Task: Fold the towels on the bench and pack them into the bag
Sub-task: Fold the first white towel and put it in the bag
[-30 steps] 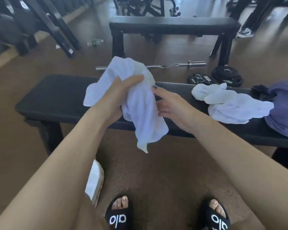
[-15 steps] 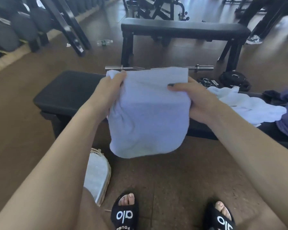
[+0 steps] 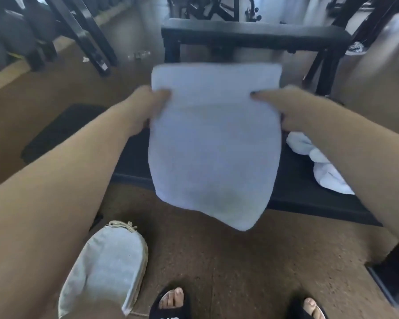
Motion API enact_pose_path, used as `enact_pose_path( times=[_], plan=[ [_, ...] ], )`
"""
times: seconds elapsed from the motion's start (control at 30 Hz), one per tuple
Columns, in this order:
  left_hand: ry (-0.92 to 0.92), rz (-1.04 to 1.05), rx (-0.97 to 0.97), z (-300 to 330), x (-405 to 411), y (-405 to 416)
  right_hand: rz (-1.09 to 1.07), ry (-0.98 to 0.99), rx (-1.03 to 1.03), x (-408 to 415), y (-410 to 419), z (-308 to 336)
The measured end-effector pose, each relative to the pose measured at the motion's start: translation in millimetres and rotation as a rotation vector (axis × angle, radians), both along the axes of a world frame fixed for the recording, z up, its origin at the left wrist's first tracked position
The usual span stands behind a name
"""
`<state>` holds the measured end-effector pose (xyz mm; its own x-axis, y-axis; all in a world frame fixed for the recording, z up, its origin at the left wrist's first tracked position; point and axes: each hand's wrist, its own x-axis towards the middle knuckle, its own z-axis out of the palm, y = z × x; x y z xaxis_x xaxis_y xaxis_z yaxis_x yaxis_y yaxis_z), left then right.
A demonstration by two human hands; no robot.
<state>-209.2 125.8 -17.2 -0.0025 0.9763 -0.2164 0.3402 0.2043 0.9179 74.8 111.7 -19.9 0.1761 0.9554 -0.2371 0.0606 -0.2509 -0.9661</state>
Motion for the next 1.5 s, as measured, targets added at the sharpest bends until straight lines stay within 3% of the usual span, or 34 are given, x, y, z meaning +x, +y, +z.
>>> enact_pose_path(
  times=[0.1,0.2,0.37,0.6,0.73,0.87,1.0,1.07,1.2,1.4,1.5],
  plan=[
    [0.231,-0.068,-0.159,-50,-2,8,0.113,-0.125,-0.287,5,-1,-64],
    [0.336,-0.116,-0.18,-78,-9,8,0.148,-0.142,-0.282,10,-8,-95],
    [0.222,-0.115,-0.174,-93,-17,8,0.063,-0.13,-0.209,15,-12,-106],
    [0.202,-0.131,-0.139,-85,-15,22,0.235,0.031,-0.278,23,-6,-89],
    [0.146,-0.042,-0.153,-95,-11,33,0.037,0.013,-0.207,26,4,-99],
    [0.39,-0.06,0.043,-97,-17,43,0.055,-0.103,-0.236,31,4,-105],
    [0.597,-0.151,-0.006,-95,-37,57,0.374,-0.164,-0.451,43,0,-89],
    [0.634,-0.23,-0.067,-95,-36,62,0.307,-0.232,-0.406,44,8,-86],
    [0.517,-0.173,-0.011,-92,-17,74,-0.042,-0.427,-0.16,35,37,-95],
    [0.597,-0.152,0.035,-103,1,90,0.124,-0.781,-0.063,9,57,-119],
    [0.481,-0.128,0.095,-102,5,95,0.034,-0.662,-0.027,10,62,-123]
  ],
)
